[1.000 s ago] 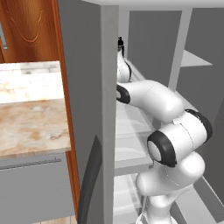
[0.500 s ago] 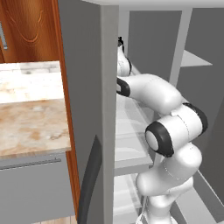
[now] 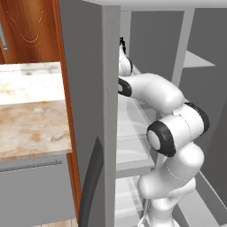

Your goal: Take the bell pepper and garlic from the fridge shelf and place them in the freezer drawer to begin freezing them.

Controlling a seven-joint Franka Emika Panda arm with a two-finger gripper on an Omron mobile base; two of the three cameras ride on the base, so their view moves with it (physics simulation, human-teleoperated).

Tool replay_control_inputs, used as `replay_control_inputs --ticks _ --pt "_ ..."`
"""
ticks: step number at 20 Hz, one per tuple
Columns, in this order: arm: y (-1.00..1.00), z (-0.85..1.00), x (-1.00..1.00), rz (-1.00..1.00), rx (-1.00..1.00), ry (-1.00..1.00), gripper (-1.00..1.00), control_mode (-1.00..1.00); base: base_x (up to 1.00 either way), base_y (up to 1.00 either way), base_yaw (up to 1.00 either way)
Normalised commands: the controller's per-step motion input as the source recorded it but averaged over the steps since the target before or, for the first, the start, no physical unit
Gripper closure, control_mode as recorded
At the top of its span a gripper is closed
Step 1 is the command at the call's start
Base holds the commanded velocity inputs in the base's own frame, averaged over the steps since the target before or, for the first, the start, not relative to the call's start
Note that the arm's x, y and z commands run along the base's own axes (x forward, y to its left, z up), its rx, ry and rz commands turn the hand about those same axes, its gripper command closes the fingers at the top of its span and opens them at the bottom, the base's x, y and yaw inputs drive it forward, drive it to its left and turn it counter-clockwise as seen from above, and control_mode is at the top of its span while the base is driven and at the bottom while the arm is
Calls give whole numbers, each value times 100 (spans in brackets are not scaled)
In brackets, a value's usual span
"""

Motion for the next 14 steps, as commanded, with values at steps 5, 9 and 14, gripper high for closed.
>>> replay_control_inputs --ticks 5,9,14 --pt "-8 -6 -79 0 0 0 100 -100 0 0 0" --pt "-49 0 -100 0 0 0 100 -100 0 0 0" --pt "-86 0 -100 1 0 0 100 -100 0 0 0"
